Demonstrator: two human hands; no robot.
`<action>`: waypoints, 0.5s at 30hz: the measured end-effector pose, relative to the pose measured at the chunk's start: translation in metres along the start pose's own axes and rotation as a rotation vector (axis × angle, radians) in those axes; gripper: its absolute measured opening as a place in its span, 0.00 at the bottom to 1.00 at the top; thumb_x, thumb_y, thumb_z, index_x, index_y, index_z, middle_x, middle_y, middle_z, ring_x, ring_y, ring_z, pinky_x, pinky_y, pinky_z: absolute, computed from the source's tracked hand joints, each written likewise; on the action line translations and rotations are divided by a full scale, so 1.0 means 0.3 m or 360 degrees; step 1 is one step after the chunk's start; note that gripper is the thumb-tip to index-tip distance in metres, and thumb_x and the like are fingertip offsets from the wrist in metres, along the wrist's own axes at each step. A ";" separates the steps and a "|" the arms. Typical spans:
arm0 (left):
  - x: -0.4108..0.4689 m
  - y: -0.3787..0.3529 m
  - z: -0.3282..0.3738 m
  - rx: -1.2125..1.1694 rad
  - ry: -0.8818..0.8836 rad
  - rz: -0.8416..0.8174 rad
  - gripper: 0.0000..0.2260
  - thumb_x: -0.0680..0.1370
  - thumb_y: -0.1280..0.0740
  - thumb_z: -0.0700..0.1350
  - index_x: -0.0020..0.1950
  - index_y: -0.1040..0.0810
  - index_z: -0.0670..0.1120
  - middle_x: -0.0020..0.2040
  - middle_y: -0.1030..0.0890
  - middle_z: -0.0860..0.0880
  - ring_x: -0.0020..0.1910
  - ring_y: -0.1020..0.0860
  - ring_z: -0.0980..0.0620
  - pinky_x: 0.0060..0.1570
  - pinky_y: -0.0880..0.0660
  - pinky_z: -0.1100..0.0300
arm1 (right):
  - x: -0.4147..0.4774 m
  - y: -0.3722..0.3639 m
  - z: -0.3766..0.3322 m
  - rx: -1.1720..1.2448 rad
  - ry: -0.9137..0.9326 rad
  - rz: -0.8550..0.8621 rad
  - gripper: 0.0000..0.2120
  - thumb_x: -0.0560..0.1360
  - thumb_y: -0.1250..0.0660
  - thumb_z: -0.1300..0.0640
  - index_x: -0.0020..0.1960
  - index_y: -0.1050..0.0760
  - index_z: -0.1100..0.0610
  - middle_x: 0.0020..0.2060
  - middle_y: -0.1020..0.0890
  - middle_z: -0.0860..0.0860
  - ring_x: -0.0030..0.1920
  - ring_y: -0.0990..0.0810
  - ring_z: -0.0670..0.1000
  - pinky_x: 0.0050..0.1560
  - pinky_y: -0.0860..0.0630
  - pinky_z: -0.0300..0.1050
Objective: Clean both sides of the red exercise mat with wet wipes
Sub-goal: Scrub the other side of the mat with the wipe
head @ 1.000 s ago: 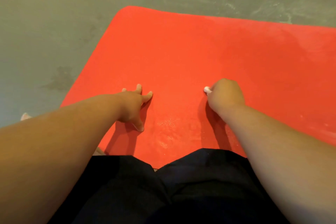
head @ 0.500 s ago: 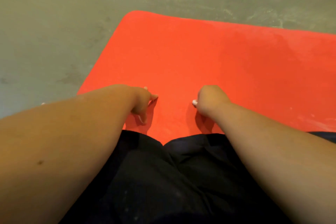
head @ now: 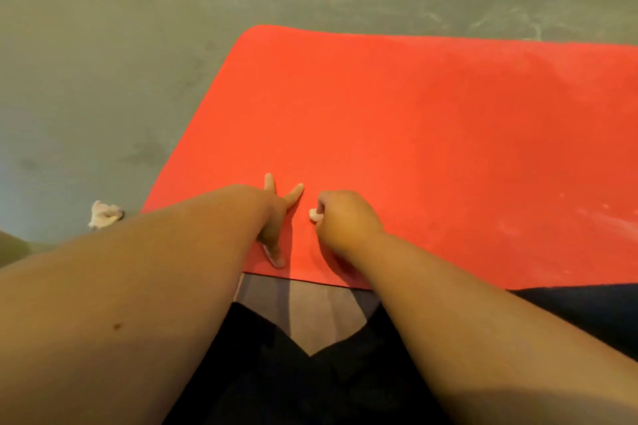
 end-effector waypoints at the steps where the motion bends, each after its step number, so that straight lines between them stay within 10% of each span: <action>1: 0.007 0.011 -0.006 -0.0010 -0.0025 0.0023 0.60 0.66 0.23 0.58 0.73 0.72 0.58 0.75 0.69 0.38 0.74 0.40 0.36 0.69 0.36 0.47 | 0.022 0.023 0.035 -0.0052 -0.0080 -0.0027 0.12 0.78 0.38 0.54 0.55 0.24 0.61 0.54 0.21 0.60 0.57 0.24 0.60 0.50 0.28 0.47; 6: 0.020 0.030 -0.040 0.0107 -0.0066 0.0133 0.55 0.68 0.24 0.58 0.76 0.66 0.60 0.77 0.62 0.39 0.74 0.37 0.40 0.66 0.34 0.51 | 0.040 0.102 0.168 -0.0146 -0.0559 0.0142 0.11 0.77 0.37 0.57 0.54 0.22 0.63 0.54 0.20 0.62 0.57 0.22 0.61 0.51 0.26 0.48; 11: 0.025 0.041 -0.063 0.0139 -0.0089 0.0211 0.50 0.72 0.26 0.52 0.77 0.62 0.60 0.78 0.57 0.40 0.74 0.38 0.42 0.65 0.34 0.55 | -0.033 -0.066 -0.151 0.0235 0.0094 -0.0083 0.10 0.77 0.38 0.56 0.50 0.20 0.61 0.50 0.20 0.61 0.53 0.23 0.61 0.45 0.29 0.49; 15: 0.020 0.035 -0.083 0.0109 -0.0115 0.0196 0.48 0.73 0.26 0.49 0.78 0.60 0.59 0.79 0.58 0.42 0.75 0.39 0.43 0.65 0.34 0.56 | -0.024 -0.018 -0.060 -0.0030 -0.0144 -0.0031 0.12 0.77 0.36 0.53 0.51 0.22 0.62 0.52 0.19 0.62 0.54 0.22 0.61 0.47 0.27 0.48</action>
Point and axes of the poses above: each hand's wrist, its own x-axis towards the middle knuckle, its own y-axis out of the back of the hand, z = x × y, the point moved 2 cm from there along x, towards the middle knuckle
